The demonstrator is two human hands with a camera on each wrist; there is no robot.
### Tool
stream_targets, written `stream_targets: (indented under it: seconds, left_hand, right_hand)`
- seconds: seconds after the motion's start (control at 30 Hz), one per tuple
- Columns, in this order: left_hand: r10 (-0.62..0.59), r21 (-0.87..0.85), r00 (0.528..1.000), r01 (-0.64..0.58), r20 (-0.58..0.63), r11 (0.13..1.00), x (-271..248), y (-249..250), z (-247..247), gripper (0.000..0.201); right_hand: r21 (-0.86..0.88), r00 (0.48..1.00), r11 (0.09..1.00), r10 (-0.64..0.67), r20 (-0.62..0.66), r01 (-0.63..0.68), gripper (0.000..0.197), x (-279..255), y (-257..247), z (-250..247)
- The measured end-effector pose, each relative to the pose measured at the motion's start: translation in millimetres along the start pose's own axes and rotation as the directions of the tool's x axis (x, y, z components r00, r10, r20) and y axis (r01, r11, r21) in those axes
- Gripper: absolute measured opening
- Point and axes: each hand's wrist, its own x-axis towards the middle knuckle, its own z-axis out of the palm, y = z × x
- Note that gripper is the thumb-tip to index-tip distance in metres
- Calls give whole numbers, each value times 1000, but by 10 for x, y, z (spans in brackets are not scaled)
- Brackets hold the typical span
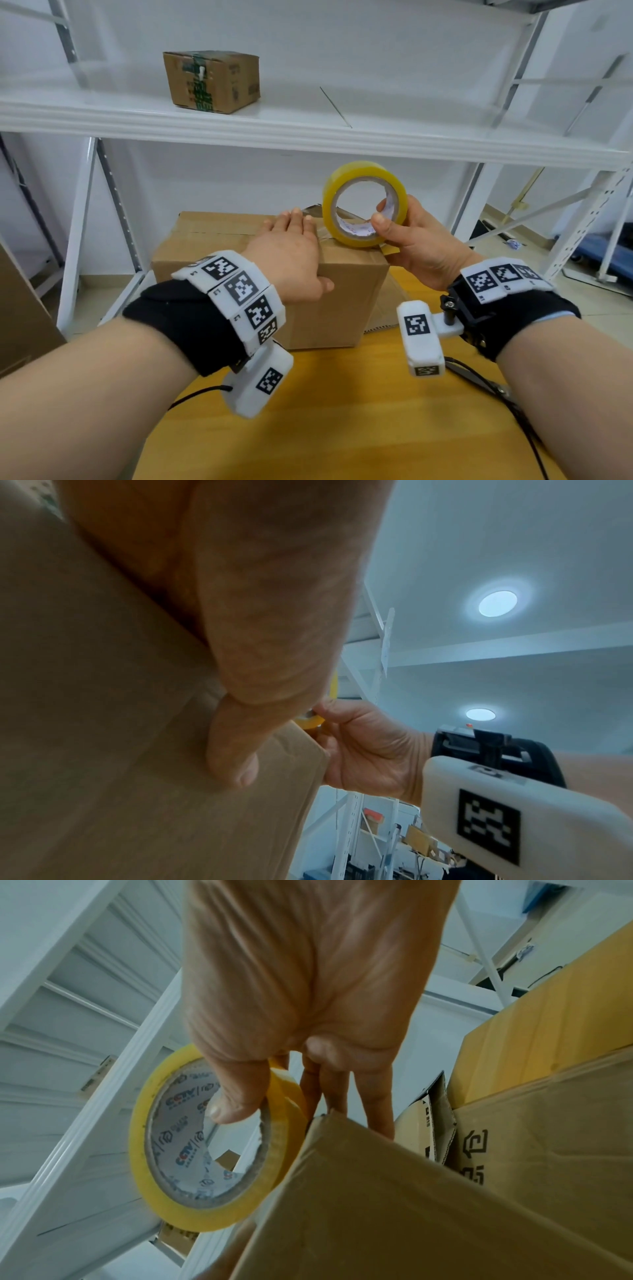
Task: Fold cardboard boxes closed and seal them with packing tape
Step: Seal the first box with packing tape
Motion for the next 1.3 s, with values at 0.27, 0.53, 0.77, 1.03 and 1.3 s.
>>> stream_targets:
  seconds: [0.27,0.53,0.77,1.03,1.3]
  left_hand:
    - [41,4,997,-40,-61,999,168,163,34,108]
    - [40,-55,997,-44,-65,998,155,55,113,104]
    - [8,-66,1000,-9,-28,998,93,99,55,108]
    - [-5,-73,1000,4,-13,997,67,156,23,109]
    - [-8,-16,999,7,-32,1000,197,311,5,115]
  right_hand:
    - [-76,1000,997,-8,14,9,40,-16,-10,-44]
    - [-179,999,984,-16,33,22,49,31,54,3]
    - [-62,1000,998,14,-16,-15,54,30,21,-127]
    - [44,999,998,33,-26,-32,59,31,29,-177]
    - [70,996,997,47,-70,-42,60,-12,55,-190]
